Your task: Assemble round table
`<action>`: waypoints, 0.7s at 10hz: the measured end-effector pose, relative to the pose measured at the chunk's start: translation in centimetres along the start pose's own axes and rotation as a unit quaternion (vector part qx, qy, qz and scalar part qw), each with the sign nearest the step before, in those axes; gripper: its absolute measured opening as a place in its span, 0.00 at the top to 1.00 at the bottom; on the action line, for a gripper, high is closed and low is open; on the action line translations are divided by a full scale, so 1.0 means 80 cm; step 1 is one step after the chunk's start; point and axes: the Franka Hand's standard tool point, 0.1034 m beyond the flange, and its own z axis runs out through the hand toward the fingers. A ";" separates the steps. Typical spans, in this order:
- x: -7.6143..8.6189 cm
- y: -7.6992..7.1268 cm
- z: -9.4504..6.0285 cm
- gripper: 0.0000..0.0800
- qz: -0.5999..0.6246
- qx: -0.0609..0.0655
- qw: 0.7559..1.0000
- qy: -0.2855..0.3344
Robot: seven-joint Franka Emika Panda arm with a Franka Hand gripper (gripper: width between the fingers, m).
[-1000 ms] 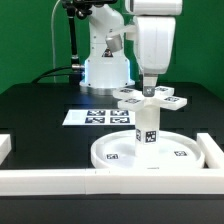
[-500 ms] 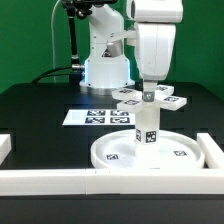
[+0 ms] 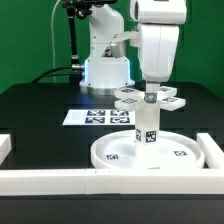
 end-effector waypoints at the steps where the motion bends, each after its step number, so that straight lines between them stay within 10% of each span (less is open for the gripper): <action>1: -0.001 0.000 0.000 0.19 0.001 0.000 1.000 0.000; 7: 0.001 -0.001 0.008 0.19 0.003 0.005 1.000 -0.002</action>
Offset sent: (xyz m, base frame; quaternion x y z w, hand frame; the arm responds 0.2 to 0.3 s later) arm 0.0009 0.0069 -0.0125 0.0144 -0.0096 0.0036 0.9998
